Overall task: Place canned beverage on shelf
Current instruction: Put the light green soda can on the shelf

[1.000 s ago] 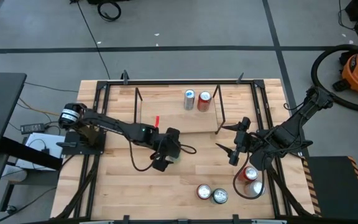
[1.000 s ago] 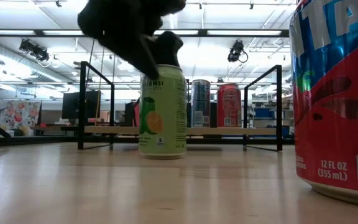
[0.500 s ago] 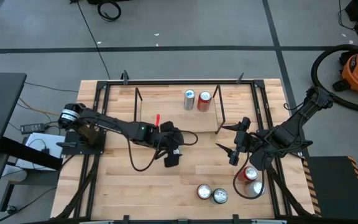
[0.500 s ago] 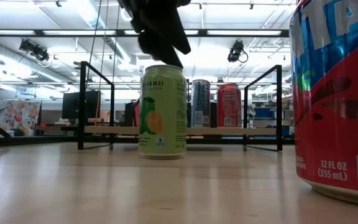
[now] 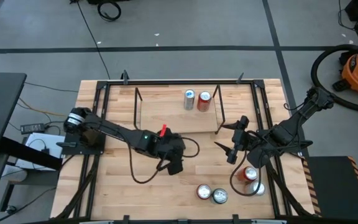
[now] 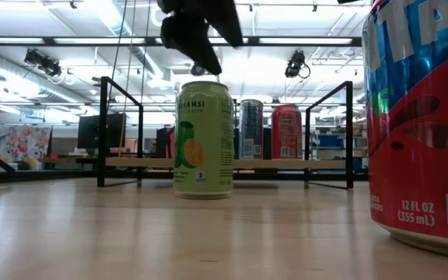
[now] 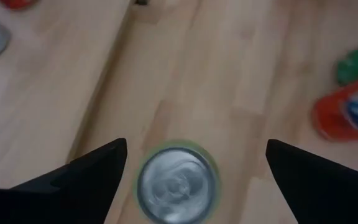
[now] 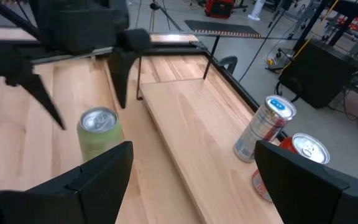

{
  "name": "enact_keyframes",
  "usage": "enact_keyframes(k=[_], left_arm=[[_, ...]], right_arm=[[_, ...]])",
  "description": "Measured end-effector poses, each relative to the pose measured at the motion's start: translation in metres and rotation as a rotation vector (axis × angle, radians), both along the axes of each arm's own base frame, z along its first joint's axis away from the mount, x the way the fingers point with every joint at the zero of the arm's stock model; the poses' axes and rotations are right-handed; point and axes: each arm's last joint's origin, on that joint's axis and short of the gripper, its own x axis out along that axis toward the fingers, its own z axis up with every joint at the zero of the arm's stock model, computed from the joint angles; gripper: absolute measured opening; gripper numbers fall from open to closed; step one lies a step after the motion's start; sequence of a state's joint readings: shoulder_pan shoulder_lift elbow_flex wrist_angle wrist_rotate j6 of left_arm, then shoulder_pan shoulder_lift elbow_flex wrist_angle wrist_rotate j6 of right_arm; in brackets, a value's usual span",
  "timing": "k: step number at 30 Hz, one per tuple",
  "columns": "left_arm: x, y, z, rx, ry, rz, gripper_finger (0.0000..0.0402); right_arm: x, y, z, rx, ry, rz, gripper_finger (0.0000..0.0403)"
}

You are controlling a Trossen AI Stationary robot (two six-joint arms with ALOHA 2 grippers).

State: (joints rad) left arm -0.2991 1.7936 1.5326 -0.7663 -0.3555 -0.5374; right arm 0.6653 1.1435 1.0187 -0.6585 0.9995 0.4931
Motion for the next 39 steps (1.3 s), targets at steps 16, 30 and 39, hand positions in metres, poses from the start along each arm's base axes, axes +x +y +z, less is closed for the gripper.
enact_keyframes(k=[16, 30, 39], left_arm=[[0.011, 0.009, -0.037, -0.082, 0.149, 0.089, 0.0396], [0.013, 0.023, -0.037, -0.128, 0.208, -0.007, 0.0345], [0.013, 0.022, -0.036, -0.113, 0.214, -0.084, 0.0293]], right_arm=[[0.000, 0.000, 0.000, -0.004, 0.004, 0.011, 0.0347], [0.000, 0.000, 0.000, -0.006, 0.005, 0.012, 0.0347], [0.000, 0.000, 0.000, -0.006, 0.005, 0.012, 0.0347]])
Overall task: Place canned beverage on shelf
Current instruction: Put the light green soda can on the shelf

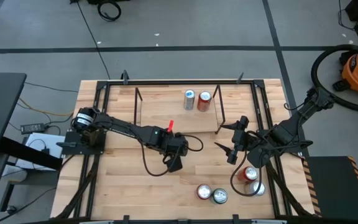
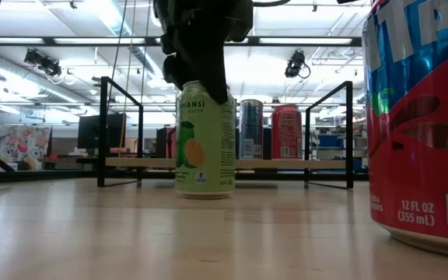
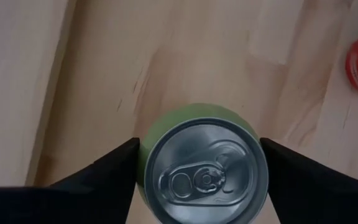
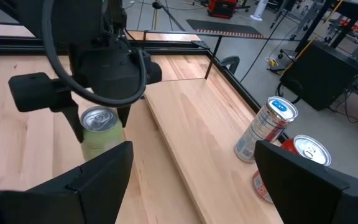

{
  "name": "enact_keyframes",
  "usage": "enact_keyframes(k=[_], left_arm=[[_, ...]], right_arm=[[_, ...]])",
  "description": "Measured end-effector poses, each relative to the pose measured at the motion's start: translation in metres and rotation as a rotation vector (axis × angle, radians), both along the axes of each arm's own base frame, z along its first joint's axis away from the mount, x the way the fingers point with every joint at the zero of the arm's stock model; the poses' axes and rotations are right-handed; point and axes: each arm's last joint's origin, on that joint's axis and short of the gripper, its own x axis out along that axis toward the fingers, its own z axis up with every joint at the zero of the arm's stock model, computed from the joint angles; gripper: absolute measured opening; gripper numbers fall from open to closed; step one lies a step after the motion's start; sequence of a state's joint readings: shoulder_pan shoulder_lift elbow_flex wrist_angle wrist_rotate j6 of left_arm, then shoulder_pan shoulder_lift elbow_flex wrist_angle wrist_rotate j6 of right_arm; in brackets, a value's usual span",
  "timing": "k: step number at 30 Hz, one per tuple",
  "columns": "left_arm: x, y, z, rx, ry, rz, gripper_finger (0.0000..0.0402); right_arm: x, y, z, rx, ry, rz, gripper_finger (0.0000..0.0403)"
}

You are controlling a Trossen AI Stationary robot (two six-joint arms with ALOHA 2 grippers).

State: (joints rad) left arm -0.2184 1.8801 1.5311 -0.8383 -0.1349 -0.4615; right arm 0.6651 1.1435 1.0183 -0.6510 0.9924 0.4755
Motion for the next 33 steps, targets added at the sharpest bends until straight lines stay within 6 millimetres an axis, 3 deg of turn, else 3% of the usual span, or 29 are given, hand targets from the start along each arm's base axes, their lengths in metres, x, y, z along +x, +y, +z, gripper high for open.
enact_keyframes(k=[5, 14, 19, 33], left_arm=[[-0.0013, -0.0005, 0.0005, 0.079, 0.023, -0.240, 0.0300], [-0.0021, -0.0007, 0.0006, 0.337, 0.056, -0.870, 0.0313], [-0.0018, 0.0005, 0.0000, 0.448, 0.071, -1.123, 0.0314], [-0.0013, -0.0012, -0.0003, 0.459, 0.062, -1.150, 0.0318]], right_arm=[[0.0000, 0.0000, 0.0000, 0.000, 0.000, 0.000, 0.0347], [0.0000, 0.0000, 0.0000, 0.000, 0.000, 0.000, 0.0347], [0.0000, 0.0000, 0.0000, -0.003, 0.001, 0.001, 0.0347], [0.0000, 0.0000, 0.0000, -0.003, 0.002, 0.001, 0.0347]])
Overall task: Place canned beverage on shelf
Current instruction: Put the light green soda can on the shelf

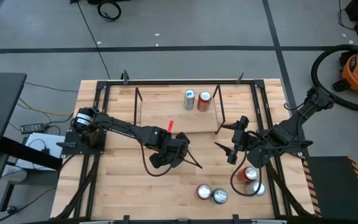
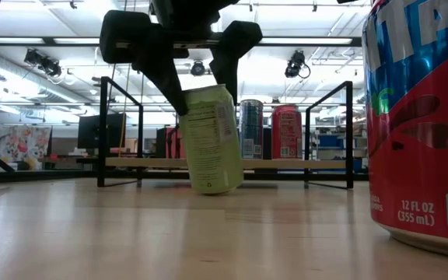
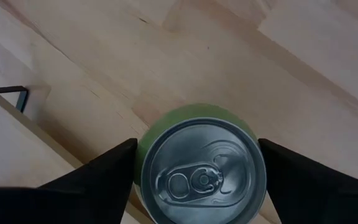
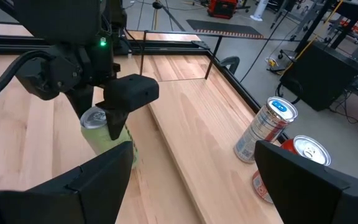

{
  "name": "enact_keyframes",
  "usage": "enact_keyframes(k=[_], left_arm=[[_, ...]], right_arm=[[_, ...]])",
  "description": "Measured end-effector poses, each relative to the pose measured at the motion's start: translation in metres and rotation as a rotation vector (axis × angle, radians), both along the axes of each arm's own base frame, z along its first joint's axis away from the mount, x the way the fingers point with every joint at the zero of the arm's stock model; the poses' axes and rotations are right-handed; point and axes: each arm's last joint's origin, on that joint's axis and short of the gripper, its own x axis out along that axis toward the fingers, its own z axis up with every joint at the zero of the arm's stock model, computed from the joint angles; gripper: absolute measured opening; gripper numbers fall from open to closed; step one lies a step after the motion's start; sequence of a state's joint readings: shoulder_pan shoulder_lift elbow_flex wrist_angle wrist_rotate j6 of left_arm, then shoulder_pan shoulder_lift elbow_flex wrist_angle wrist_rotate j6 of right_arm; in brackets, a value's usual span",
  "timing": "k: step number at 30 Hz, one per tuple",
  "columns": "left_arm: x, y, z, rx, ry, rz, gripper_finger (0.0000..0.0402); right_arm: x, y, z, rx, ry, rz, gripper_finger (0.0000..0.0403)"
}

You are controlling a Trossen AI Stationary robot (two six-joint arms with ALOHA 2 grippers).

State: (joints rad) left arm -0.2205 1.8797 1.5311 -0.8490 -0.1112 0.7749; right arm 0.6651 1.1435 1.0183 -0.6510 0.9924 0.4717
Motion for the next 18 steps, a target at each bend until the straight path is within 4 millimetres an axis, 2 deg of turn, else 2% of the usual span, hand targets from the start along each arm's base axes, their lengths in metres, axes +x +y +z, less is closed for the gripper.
enact_keyframes(k=[4, 11, 15, 18], left_arm=[[0.0009, -0.0033, -0.0004, -0.021, -0.016, 0.036, 0.0335], [0.0028, -0.0081, 0.0003, -0.080, -0.047, 0.129, 0.0393], [0.0040, -0.0087, 0.0009, -0.089, -0.062, 0.146, 0.0397], [0.0073, -0.0039, 0.0020, -0.119, -0.098, 0.273, 0.0396]], right_arm=[[0.0000, 0.0000, 0.0000, 0.000, 0.000, 0.000, 0.0347], [0.0000, 0.0000, 0.0000, 0.000, 0.000, 0.000, 0.0347], [0.0000, 0.0000, 0.0000, 0.000, 0.000, 0.000, 0.0347], [0.0000, 0.0000, 0.0000, 0.000, 0.000, 0.000, 0.0347]])
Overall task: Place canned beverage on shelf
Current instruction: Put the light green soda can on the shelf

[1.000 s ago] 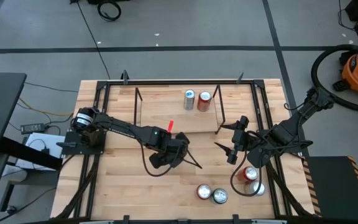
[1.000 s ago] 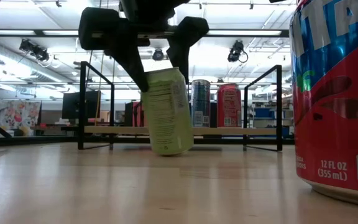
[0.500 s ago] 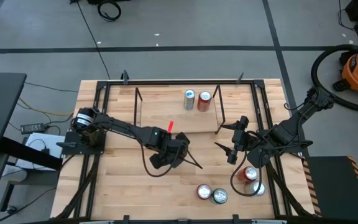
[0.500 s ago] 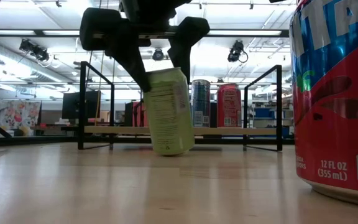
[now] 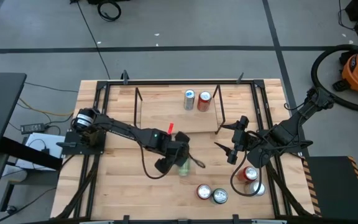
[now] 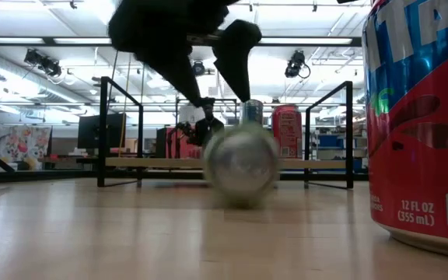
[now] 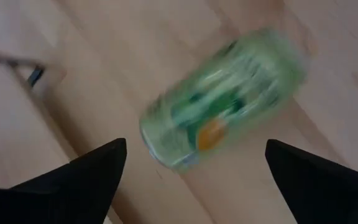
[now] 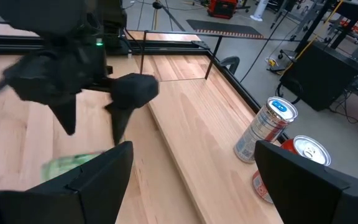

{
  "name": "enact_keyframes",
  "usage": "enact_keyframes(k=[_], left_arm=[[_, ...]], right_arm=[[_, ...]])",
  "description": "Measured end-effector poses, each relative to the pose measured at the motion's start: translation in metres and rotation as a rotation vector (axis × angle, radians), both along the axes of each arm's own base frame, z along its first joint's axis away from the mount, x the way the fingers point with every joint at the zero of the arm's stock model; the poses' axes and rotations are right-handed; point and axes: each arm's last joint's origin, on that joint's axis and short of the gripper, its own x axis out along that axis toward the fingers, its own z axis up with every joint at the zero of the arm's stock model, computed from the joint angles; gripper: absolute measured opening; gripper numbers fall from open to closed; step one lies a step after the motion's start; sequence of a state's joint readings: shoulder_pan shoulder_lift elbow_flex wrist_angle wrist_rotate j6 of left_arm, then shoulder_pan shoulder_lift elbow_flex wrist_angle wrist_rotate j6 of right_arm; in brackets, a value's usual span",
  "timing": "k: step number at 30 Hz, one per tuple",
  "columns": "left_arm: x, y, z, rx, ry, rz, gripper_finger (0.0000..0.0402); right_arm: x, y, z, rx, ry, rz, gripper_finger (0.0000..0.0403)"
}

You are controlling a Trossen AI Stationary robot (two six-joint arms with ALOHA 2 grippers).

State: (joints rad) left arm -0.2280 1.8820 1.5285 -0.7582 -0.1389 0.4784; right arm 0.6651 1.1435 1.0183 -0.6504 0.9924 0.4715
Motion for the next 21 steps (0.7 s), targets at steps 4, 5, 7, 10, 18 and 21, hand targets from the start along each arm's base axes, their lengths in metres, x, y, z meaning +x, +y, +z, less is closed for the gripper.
enact_keyframes(k=[4, 5, 7, 10, 18, 21], left_arm=[[-0.004, 0.003, -0.002, -0.056, 0.066, 0.033, 0.0386], [-0.005, -0.001, -0.002, -0.054, 0.066, 0.025, 0.0381], [-0.003, -0.012, 0.000, -0.066, 0.016, -0.006, 0.0373], [-0.001, -0.028, 0.004, -0.018, -0.065, -0.115, 0.0362], [0.013, -0.035, -0.004, -0.106, -0.158, 0.059, 0.0357], [0.013, -0.032, -0.005, -0.100, -0.160, 0.121, 0.0357]], right_arm=[[0.000, 0.000, 0.000, 0.000, -0.003, -0.004, 0.0347], [0.000, 0.000, 0.000, -0.002, -0.005, -0.007, 0.0347], [0.001, -0.002, 0.000, -0.001, -0.008, -0.015, 0.0347], [0.004, -0.004, 0.001, 0.003, -0.001, -0.016, 0.0347], [0.019, -0.002, -0.007, 0.056, 0.032, 0.025, 0.0347], [0.032, -0.002, -0.015, 0.069, 0.079, 0.060, 0.0347]])
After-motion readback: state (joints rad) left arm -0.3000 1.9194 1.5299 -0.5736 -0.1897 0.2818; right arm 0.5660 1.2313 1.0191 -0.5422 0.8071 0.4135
